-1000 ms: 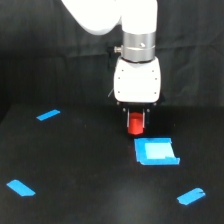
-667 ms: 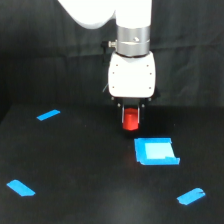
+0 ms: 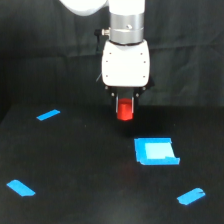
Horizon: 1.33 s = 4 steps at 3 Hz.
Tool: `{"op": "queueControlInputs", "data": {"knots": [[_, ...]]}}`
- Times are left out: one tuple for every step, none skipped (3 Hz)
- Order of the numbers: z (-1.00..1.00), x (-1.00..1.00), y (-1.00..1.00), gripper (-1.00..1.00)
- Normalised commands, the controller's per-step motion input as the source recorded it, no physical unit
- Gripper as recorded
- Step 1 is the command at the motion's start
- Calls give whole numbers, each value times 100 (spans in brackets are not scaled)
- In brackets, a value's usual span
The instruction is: Pick up the red object from the table
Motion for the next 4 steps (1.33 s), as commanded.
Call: {"op": "queueControlInputs", "data": {"knots": [[98, 3, 13, -99], [100, -1, 9, -100], [91, -7, 5, -100], [43, -10, -8, -100]]}}
